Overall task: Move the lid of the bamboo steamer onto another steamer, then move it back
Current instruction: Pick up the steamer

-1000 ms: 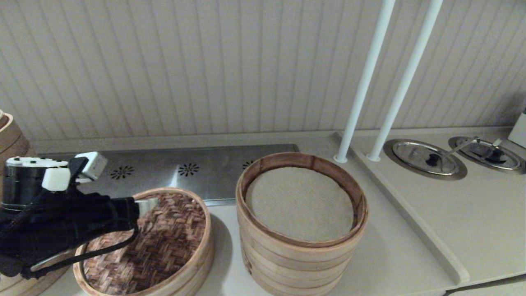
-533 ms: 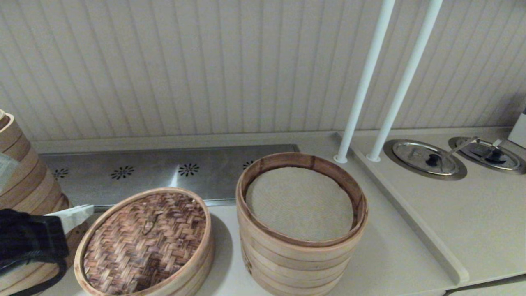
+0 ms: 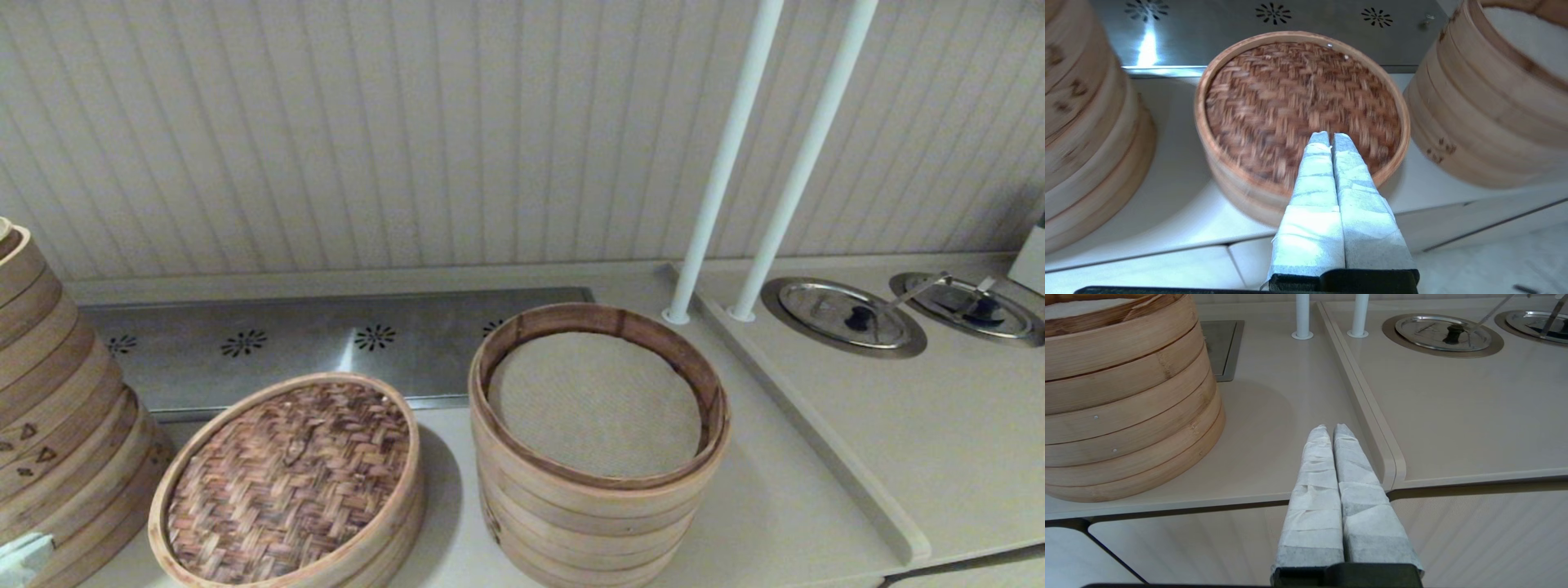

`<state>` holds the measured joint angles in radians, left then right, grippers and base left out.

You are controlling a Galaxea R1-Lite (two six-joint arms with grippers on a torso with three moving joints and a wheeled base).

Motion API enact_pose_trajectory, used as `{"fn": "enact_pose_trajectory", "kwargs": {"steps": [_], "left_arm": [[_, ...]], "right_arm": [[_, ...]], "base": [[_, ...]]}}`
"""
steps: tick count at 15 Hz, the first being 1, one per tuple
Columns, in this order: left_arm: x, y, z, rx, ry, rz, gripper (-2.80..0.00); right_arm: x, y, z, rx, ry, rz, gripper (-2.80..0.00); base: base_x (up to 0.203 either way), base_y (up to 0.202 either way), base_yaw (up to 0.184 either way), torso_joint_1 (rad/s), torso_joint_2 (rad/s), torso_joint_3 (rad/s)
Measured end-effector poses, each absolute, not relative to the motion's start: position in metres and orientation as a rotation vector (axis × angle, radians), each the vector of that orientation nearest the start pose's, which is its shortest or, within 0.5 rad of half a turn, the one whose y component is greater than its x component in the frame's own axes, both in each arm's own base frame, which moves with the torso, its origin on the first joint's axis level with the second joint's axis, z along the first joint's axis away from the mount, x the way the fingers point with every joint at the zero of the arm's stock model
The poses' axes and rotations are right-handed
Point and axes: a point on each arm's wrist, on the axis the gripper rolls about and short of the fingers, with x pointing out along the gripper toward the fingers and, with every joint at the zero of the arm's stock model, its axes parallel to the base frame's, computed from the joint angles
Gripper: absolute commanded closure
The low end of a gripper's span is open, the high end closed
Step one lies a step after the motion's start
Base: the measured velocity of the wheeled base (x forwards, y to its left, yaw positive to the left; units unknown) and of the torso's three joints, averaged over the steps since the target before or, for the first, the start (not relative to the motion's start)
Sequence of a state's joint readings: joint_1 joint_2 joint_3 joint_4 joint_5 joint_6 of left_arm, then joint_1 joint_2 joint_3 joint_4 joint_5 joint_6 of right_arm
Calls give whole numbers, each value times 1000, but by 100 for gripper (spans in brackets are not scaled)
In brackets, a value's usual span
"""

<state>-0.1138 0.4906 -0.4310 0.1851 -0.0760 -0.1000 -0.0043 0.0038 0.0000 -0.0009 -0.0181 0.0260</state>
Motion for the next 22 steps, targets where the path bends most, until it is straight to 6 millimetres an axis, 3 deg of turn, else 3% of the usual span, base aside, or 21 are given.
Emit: {"fn": "enact_pose_trajectory", "kwargs": {"steps": [9, 13, 17, 22], "left_arm": [[-17, -1, 132, -9, 172, -126, 0], [-24, -2, 95, 89, 123, -100, 0], [-23, -1, 80, 111, 10, -41, 0], [-23, 0, 75, 97, 4, -27, 0]], "right_arm": [[-23, 0, 76, 26, 1, -22, 0], [-23, 0, 76, 26, 0, -21, 0], [-23, 0, 76, 26, 0, -21, 0], [-23, 0, 76, 26, 0, -21, 0]], "base": [[0, 0, 0, 0, 0, 0], [0, 0, 0, 0, 0, 0], [0, 0, 0, 0, 0, 0], [0, 0, 0, 0, 0, 0]]}}
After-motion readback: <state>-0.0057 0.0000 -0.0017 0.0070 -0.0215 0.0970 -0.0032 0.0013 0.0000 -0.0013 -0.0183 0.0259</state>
